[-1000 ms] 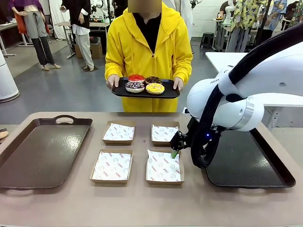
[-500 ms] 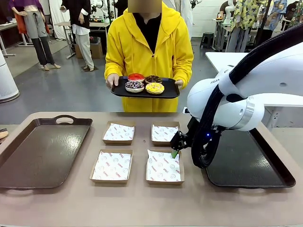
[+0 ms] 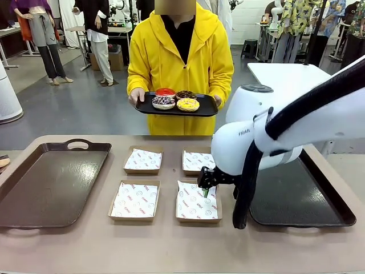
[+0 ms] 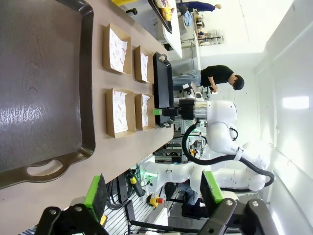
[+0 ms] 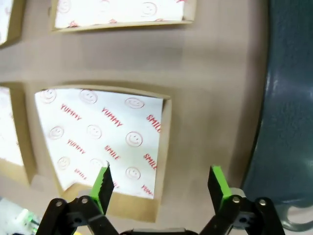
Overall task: Individually package the donuts and arrange them on the tray.
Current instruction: Pick up one Paper togo box.
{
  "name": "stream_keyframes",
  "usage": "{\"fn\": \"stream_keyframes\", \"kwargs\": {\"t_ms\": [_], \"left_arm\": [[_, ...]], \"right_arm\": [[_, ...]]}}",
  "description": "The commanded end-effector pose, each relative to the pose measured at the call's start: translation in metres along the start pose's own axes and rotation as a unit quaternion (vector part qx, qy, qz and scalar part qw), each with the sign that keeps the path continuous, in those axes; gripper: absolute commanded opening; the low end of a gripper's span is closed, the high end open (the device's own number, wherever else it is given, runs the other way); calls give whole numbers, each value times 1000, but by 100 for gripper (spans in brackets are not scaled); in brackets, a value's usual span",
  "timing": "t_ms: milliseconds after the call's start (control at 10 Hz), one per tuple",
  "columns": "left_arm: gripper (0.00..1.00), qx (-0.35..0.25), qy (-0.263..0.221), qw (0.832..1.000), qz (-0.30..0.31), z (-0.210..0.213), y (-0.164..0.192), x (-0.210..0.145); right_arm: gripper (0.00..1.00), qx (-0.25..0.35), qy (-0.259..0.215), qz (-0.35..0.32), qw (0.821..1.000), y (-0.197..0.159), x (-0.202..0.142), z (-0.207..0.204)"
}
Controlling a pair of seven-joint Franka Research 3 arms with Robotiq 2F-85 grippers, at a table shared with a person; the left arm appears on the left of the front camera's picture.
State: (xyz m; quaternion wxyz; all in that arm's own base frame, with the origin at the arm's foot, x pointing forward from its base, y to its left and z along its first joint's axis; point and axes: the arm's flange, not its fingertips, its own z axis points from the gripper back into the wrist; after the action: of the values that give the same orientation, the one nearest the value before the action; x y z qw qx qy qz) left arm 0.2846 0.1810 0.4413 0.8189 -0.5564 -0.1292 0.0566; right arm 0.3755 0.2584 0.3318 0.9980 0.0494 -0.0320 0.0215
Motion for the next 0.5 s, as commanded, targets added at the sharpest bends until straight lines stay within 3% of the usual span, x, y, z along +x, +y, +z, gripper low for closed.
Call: {"fn": "stream_keyframes", "kwargs": {"t_ms": [0,200,300,400], "left_arm": [[100,-9,-3,1000,-5,2,0,0],[100,-9,-3,1000,-5,2,0,0],[100,-9,-3,1000,-5,2,0,0],[100,-9,-3,1000,-5,2,0,0]], "right_arm": [[100,-42,-25,-41,998,16,15,-13],[100,-46,-37,-52,997,21,18,-20],[82,-46,-44,-49,997,20,19,-23],[43,-49,-42,-51,997,20,19,-24]]}}
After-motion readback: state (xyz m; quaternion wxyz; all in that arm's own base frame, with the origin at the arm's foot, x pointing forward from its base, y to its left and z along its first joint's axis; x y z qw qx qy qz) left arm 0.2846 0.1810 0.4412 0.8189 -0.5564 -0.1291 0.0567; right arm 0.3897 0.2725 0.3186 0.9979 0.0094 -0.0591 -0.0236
